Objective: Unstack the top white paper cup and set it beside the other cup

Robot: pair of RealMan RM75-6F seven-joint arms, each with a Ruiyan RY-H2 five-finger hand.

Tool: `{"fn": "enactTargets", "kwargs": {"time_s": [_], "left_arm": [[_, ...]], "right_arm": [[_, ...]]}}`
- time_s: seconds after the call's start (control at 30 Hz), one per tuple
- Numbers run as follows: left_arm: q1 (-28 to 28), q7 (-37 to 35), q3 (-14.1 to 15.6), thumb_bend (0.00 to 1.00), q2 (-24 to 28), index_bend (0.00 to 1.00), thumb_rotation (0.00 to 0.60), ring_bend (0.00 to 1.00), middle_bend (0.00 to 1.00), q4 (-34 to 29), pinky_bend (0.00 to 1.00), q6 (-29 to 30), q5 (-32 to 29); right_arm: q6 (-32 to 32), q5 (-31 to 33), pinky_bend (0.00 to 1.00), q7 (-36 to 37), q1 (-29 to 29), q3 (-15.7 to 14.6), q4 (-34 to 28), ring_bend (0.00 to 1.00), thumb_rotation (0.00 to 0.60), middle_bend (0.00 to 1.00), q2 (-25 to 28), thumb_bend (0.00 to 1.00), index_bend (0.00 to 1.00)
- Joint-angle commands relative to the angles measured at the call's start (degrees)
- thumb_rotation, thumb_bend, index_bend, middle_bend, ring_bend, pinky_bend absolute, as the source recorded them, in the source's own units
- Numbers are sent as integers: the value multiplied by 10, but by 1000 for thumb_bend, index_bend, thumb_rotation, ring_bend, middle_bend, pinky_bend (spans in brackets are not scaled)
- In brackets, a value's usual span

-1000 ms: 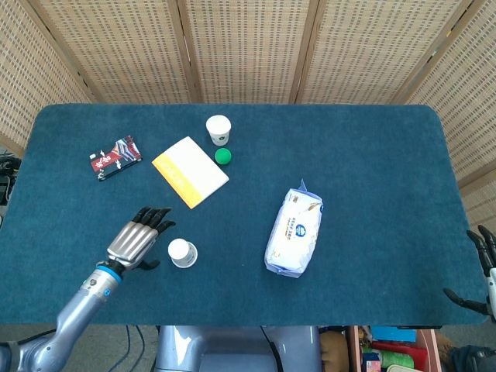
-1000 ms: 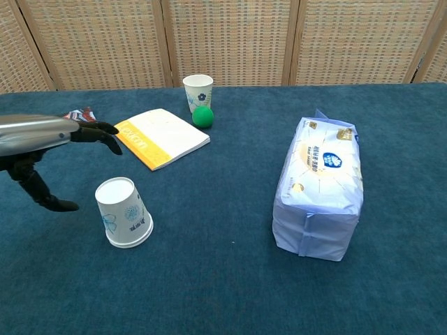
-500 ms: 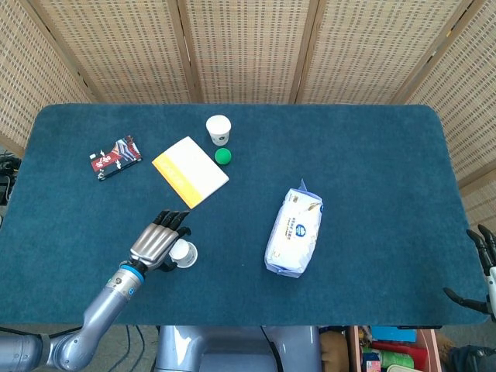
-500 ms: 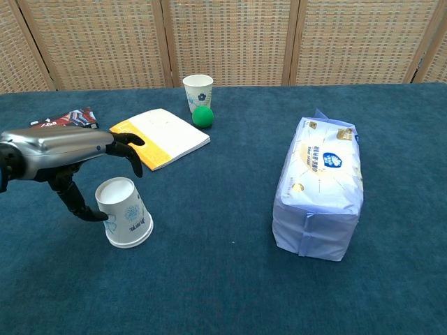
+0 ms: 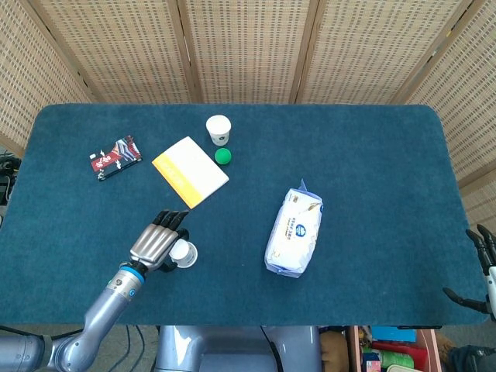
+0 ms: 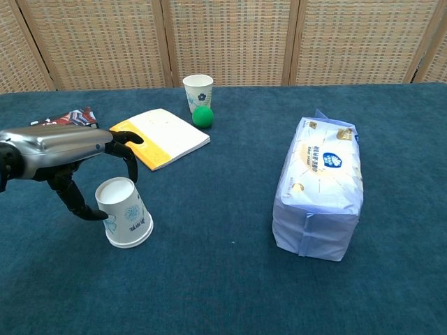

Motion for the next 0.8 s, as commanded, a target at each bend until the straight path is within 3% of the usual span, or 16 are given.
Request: {"fn": "enactTargets", "kwargs": {"time_s": [0.03, 0.8], "left_arm": [[-3, 0, 2, 237, -1, 344, 600, 0, 0, 0, 0, 3, -1], [-24, 3, 12, 241, -13, 401, 600, 0, 0, 7, 0, 33, -15]], "right_arm": [[0, 0, 0, 0, 0, 0, 0, 0, 600, 0, 0, 0, 0], [-2, 2, 0, 10, 1, 1, 3, 0, 600, 0, 2, 0, 0]]}}
